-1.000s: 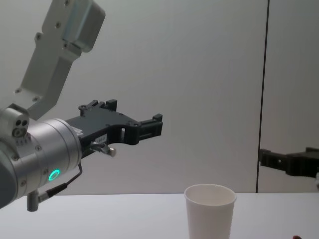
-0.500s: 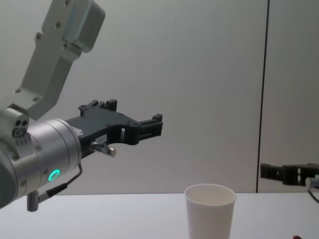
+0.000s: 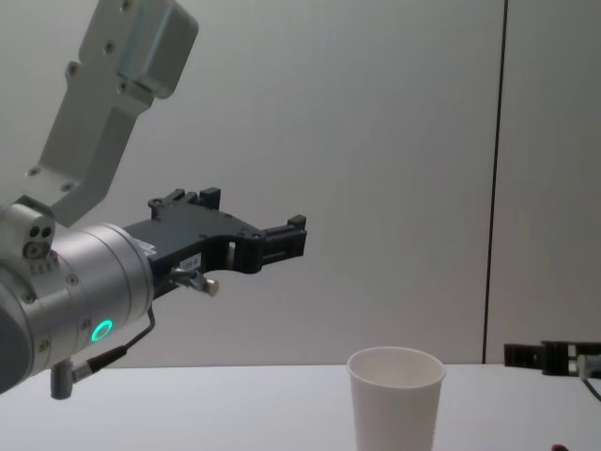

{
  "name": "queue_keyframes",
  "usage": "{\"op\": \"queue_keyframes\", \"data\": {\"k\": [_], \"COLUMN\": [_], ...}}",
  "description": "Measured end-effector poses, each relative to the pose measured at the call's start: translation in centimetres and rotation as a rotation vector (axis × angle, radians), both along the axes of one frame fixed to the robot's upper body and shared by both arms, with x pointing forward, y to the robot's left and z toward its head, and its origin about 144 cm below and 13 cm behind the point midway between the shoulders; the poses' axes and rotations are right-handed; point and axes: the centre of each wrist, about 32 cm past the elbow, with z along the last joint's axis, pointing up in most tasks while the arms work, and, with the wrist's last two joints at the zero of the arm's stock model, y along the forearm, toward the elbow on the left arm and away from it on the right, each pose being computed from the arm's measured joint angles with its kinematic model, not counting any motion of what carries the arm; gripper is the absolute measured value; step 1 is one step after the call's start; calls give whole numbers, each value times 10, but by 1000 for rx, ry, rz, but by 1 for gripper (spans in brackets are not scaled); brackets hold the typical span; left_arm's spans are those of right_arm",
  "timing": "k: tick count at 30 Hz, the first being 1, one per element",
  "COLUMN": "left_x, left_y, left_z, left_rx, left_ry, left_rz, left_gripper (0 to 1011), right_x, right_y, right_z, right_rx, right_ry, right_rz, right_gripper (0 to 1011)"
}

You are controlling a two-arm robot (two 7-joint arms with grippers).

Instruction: Place the pen into the pen holder.

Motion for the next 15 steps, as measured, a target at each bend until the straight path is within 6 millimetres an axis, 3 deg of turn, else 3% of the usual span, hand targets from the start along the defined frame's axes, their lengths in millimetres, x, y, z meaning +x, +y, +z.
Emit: {"op": "queue_keyframes", "data": {"k": [15], "left_x": [0], "left_y": [0], "left_z": [0], "left_rx": [0], "left_ry": [0], "left_rz": [0], "left_gripper": [1003], "right_x": [19], "right_y": [-6], "right_z": [-6], "right_rx": [7], "right_ry": [105], "right_rz": [-17], "right_gripper": [1001]}}
